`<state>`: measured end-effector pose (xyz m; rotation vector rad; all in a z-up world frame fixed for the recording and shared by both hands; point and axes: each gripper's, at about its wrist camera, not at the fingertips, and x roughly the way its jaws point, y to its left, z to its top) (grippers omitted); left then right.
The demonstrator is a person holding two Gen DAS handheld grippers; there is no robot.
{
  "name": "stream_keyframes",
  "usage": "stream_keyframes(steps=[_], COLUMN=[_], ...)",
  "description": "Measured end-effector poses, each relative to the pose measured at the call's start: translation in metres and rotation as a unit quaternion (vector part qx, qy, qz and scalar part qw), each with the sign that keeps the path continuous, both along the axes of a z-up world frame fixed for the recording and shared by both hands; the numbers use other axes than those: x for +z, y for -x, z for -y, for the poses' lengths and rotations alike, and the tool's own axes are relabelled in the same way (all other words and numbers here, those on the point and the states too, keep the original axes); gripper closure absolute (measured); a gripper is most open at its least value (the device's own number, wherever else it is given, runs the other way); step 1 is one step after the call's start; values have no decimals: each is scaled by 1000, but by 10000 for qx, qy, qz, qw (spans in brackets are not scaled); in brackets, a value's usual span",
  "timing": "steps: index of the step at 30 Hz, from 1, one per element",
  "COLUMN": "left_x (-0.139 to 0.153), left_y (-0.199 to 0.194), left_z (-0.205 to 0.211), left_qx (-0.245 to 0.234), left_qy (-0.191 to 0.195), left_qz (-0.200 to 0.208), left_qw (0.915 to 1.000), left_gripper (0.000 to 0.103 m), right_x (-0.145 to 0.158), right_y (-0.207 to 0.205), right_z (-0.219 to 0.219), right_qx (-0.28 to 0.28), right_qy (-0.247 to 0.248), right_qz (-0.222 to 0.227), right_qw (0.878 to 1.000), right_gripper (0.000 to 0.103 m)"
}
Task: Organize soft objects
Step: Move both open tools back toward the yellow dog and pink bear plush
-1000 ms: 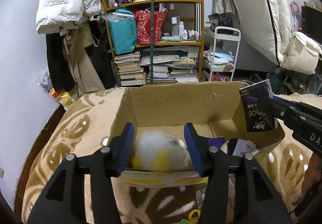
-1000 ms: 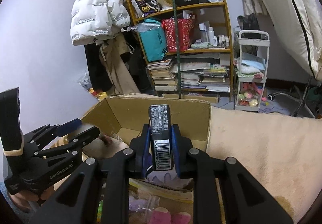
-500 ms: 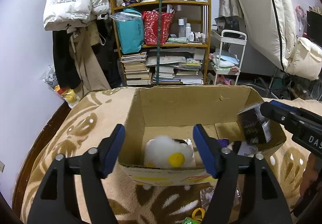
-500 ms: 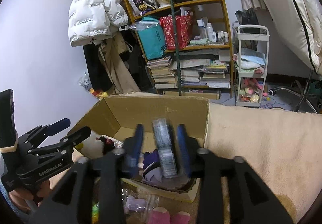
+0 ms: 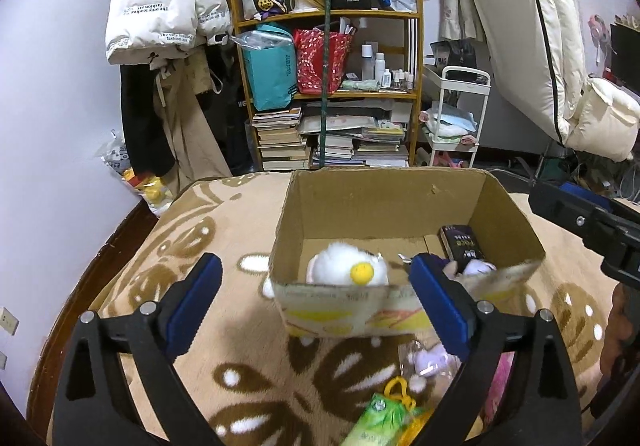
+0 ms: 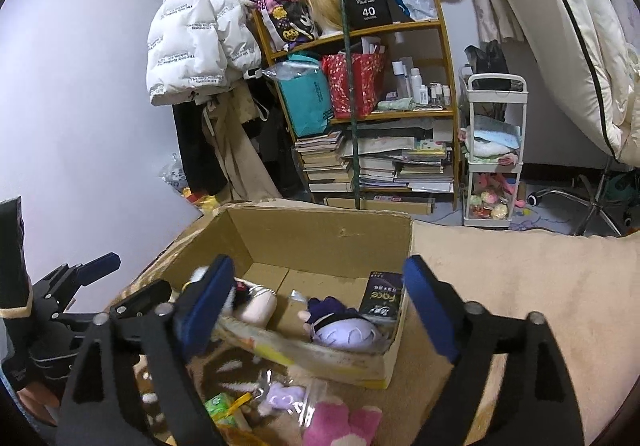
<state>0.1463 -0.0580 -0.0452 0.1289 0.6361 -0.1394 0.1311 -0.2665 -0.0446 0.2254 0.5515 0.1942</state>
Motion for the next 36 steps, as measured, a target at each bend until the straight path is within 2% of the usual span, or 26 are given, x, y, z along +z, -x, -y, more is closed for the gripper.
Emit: stream_keyframes(steps=[3,6,11,16,21,25,31,36], left_x=[5,11,21,25,26,24,18,17], left_y=[13,25,48,67,87,99,110,115], left_z=[-4,-10,-18,-19,-24,-31,-32,-30], left_qx=[30,99,205,261,371,434,334,271], left_qy=[-16,41,252,130,43,171,227,206], left_qz=[13,24,153,138,-46,-217,-531,-580], left_qw=[10000,9999,9994,9995,9993,9987,9978,9977], left_gripper=[7,5,5,5,5,5,5,5], right_x=[4,9,18,21,19,14,10,6], right_y=[13,27,50,70,85,93,100,104], right_z=[-2,-3,-8,-16,-23,-22,-14,-7], right_qx=[10,30,212,283,308,259,125,56], right_qy=[-68,-89,-1,206,257,226,83,75], right_qz=[-4,1,-83,-138,-285,-419,-574,-765], right_qw=[10000,10000,9997,9993,9988,9985,9982,9970], right_gripper=[2,0,0,0,0,0,0,0])
